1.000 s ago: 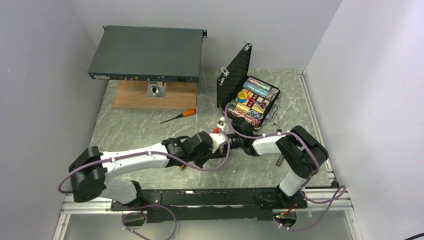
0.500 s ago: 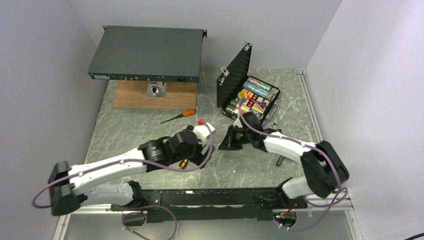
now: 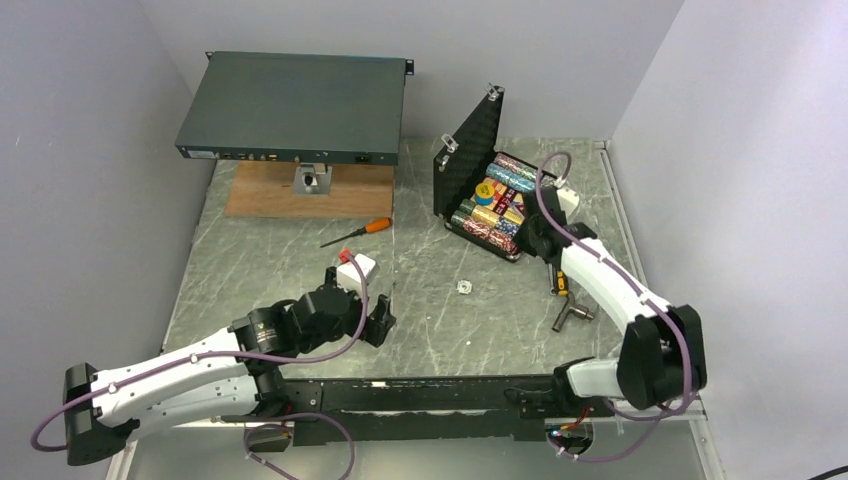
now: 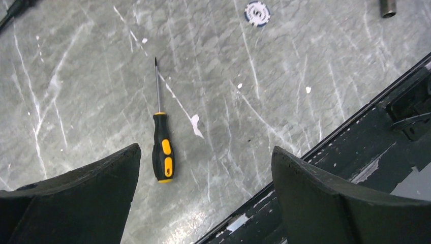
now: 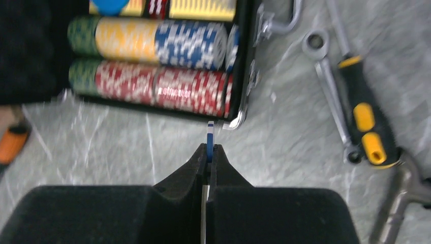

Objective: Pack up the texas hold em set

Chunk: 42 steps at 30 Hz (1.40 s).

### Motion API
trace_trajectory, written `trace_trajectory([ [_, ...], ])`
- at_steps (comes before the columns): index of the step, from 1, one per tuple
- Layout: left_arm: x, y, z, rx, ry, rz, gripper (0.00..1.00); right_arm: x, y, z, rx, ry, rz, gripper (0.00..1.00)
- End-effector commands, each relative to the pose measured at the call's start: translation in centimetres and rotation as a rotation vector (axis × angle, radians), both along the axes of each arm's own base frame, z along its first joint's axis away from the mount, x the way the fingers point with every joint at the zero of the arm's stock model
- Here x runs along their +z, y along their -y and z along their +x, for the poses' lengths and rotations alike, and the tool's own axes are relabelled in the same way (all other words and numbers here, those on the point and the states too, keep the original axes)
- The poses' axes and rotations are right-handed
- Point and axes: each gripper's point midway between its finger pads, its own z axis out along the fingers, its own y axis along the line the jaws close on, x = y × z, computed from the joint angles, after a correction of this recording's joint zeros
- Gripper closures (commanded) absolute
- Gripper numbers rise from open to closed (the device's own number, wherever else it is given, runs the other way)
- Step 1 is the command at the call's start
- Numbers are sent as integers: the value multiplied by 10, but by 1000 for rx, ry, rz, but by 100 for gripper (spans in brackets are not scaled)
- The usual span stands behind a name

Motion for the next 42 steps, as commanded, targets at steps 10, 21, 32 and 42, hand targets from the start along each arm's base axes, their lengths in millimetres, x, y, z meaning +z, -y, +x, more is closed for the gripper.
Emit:
trace_trajectory([
  [10,14,11,2,-4,-12,-35,1,2,34,82,-107,-35,-128,100],
  [21,12,23,5,-19,-14,-34,0,-19,30,80,-101,-82,-115,100],
  [32,14,20,5,-14,-12,-35,1,-31,32,82,-107,-92,-122,94],
  [42,14,29,1,-42,-40,-47,1,-29,22,82,-47,-90,-76,55],
])
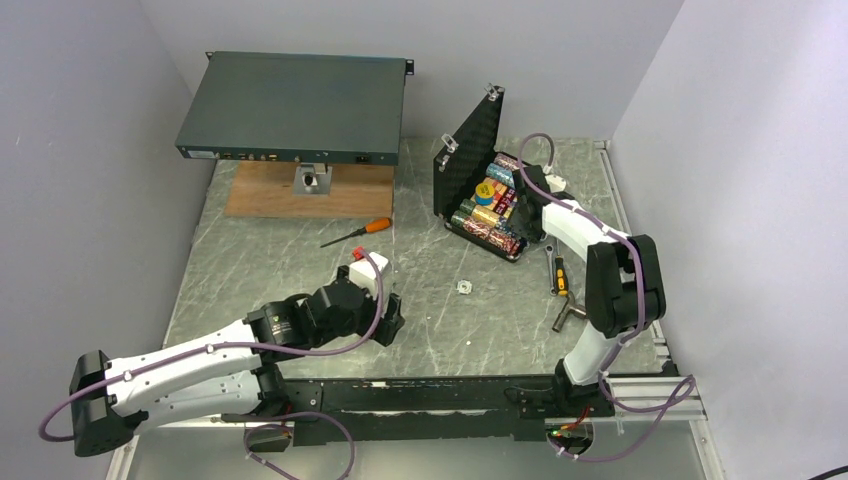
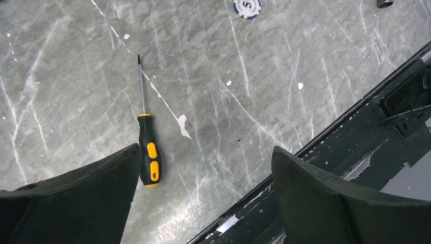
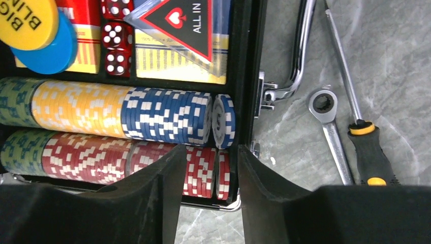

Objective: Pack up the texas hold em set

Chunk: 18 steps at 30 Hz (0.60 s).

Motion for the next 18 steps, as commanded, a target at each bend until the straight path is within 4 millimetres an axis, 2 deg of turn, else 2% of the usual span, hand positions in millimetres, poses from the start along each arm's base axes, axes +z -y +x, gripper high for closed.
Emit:
trace_trajectory([
  [1,26,15,2,-20,16,-85,1,24,-6,10,28,81,36,54],
  [7,26,21,0,-30,-4,-98,1,46,-1,-4,60,127,19,48],
  [10,22,26,-1,-37,-25,-96,1,49,-12,-20,153,123,53,46],
  [14,5,39,-3,-57,-96,-51,1,41,-36,-59,329,125,149,43],
  [16,-7,50,-5,-77,-145,-21,1,40,-40,-77,353,156,184,42],
  [18,-17,62,-4,-88,-190,14,1,37,-35,-95,325,186,196,42],
])
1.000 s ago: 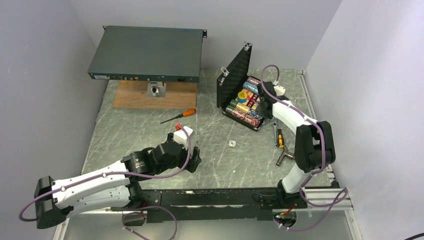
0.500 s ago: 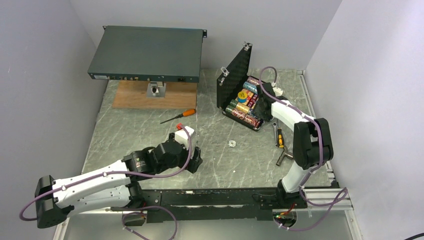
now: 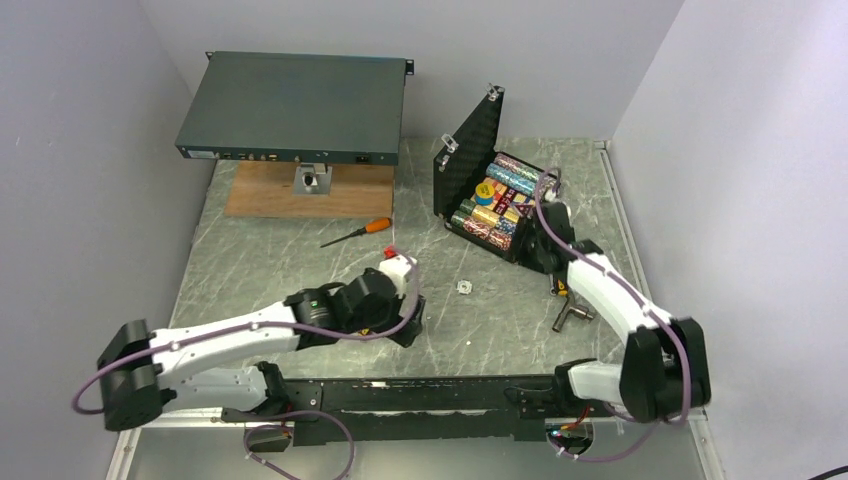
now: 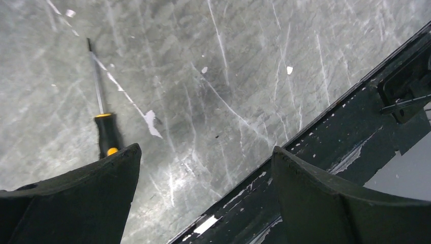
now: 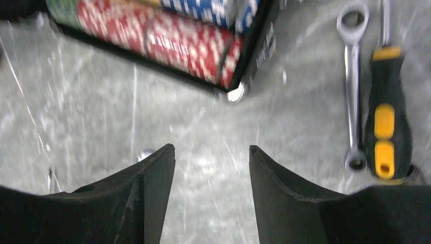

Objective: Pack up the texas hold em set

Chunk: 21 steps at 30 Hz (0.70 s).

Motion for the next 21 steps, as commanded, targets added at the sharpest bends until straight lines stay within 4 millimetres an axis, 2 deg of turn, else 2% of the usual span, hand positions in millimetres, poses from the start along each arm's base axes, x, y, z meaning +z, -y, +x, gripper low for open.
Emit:
trace_trajectory([
  [1,-2,39,3,-27,-90,-6,1,4,-5,-33,40,86,71,42],
  [4,-22,57,15,-10,-130,86,1,3,14,-53,-79,136,66,42],
  [8,-41,88,35,-11,-150,183,12,8,31,-74,-202,165,76,45],
  [9,-50,95,39,-11,-156,207,15,14,32,-78,-217,185,93,46],
  [15,-67,135,68,-2,-142,282,21,34,38,-93,-240,261,124,47],
  [17,-68,145,80,21,-123,309,19,36,39,-97,-241,276,132,47],
  [21,-81,150,94,51,-89,345,17,38,33,-99,-222,298,167,47],
])
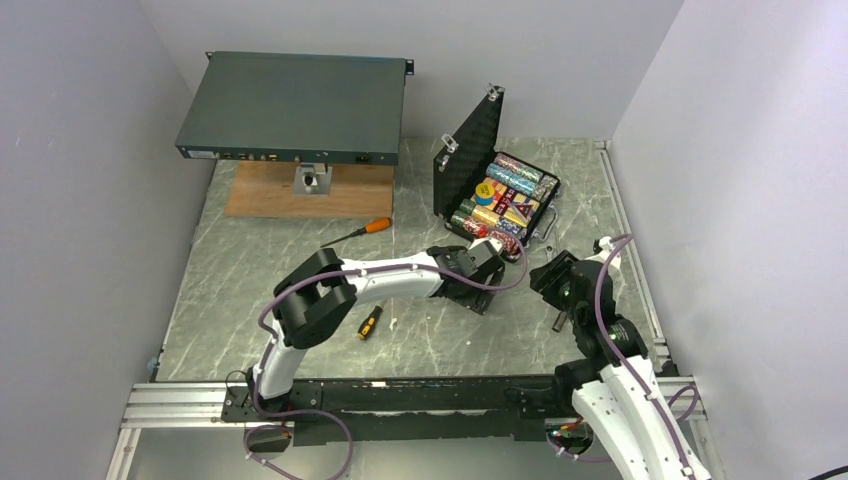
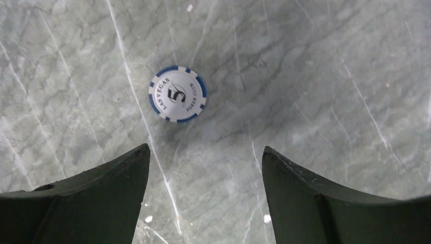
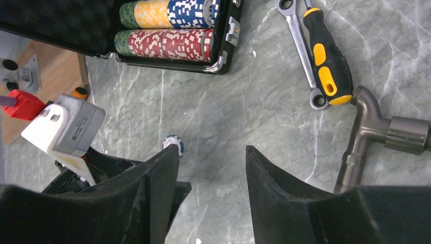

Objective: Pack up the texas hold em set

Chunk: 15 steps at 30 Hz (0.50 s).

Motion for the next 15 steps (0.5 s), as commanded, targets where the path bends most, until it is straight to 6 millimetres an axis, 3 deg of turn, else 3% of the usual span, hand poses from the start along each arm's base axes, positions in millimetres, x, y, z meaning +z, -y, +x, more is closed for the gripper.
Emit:
trace_trajectory([
  [1,3,-1,19,25,72,55,17,-4,2,-6,-16,-11,14,47],
  [9,-9,8,34,7,117,87,25,-3,0,-3,3,-27,-1,47],
  [15,-24,2,42,12,78,84,33,-4,1,-3,-1,-26,-1,47],
])
